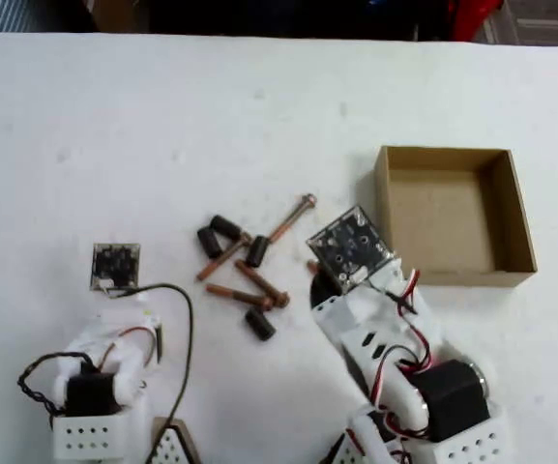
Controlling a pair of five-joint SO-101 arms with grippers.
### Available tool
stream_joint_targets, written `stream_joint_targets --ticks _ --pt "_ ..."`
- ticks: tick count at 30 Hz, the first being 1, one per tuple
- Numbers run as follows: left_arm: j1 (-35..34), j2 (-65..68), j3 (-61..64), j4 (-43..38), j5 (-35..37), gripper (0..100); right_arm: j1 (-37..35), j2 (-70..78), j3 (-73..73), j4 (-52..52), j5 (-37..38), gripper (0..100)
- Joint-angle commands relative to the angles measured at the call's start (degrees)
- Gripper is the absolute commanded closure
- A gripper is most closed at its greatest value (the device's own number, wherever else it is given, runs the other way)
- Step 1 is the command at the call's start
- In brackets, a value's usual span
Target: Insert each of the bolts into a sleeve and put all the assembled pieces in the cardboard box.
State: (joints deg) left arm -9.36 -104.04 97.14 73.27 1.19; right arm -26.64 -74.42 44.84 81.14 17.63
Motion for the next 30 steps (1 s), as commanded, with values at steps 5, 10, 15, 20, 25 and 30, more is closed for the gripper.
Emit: stream_joint_targets --ticks 5,10,15,20,25,30 --pt "-0.13 -0.48 -0.18 -1.32 0.62 97 0.66 -4.0 5.54 -5.49 0.7 98.1" --pt "-0.13 -0.48 -0.18 -1.41 0.7 98 0.75 -7.87 12.04 -9.89 0.7 98.1" --pt "-1.8 -0.48 -0.35 -1.49 0.09 97 0.75 -12.7 18.99 -13.23 0.18 98.1" --pt "-6.02 -0.57 -0.18 -8.7 -19.52 97 1.19 -18.68 26.9 -18.51 0.09 98.1" --pt "-8.92 -0.57 -0.44 -12.4 -27.34 98 6.02 -25.45 31.12 -20.7 -0.18 98.1" --pt "-8.13 -0.48 -6.33 -6.86 -34.46 98 8.4 -28.88 34.37 -23.6 -5.27 98.1"
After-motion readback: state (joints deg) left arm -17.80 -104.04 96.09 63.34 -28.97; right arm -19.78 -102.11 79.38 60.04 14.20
